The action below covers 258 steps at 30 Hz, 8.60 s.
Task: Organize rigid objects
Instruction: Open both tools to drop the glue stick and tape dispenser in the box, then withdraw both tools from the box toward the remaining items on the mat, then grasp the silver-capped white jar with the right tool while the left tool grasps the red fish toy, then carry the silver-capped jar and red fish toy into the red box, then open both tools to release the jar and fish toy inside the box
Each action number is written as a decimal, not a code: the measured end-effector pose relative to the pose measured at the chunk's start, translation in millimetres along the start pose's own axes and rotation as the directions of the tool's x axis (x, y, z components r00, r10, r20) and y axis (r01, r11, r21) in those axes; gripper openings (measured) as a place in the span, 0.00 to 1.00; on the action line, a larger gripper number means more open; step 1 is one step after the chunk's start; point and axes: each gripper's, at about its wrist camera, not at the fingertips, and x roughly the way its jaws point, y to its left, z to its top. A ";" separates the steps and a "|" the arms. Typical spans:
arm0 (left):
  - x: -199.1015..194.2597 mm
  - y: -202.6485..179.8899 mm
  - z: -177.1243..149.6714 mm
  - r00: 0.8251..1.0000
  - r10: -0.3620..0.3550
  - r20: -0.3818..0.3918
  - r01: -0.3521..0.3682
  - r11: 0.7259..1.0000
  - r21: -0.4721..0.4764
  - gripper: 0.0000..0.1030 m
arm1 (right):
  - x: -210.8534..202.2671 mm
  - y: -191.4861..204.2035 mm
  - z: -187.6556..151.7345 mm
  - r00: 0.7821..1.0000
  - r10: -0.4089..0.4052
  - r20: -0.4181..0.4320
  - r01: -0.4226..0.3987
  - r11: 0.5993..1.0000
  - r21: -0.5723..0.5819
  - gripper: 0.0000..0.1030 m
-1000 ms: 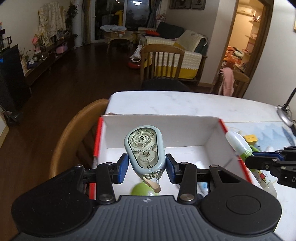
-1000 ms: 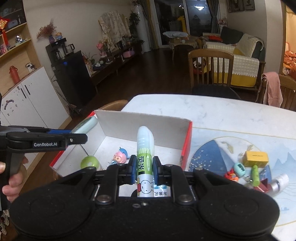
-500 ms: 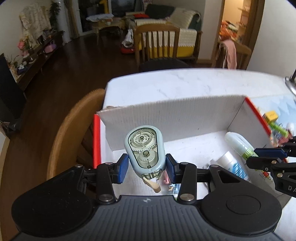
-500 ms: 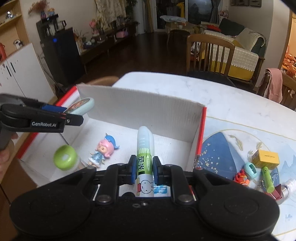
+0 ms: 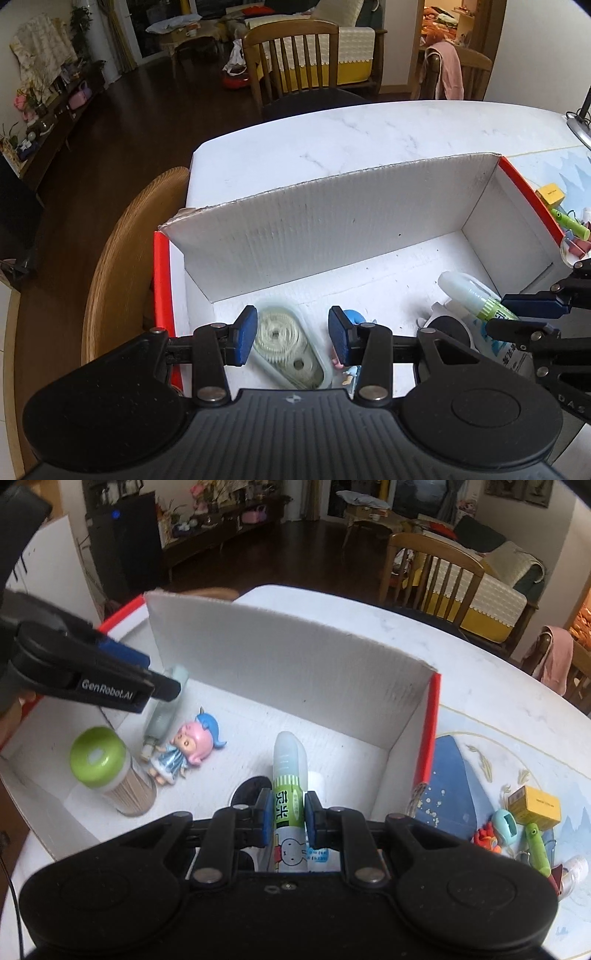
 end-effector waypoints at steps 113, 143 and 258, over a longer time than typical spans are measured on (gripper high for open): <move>49.2 -309.0 13.7 0.997 0.024 0.079 -0.019 0.998 -0.066 0.84 | -54.2 -291.4 -139.5 0.996 -0.013 0.092 0.009 0.999 0.045 0.79; 74.6 -308.5 23.6 0.993 -0.039 0.113 0.043 0.998 -0.035 0.38 | -14.6 -292.9 -125.5 0.998 0.004 0.065 -0.003 1.000 -0.014 0.65; 40.6 -64.6 18.6 0.982 -0.065 -0.177 0.081 0.993 0.087 0.38 | 3.5 15.2 -8.2 0.998 0.050 -0.046 -0.057 0.983 -0.177 0.66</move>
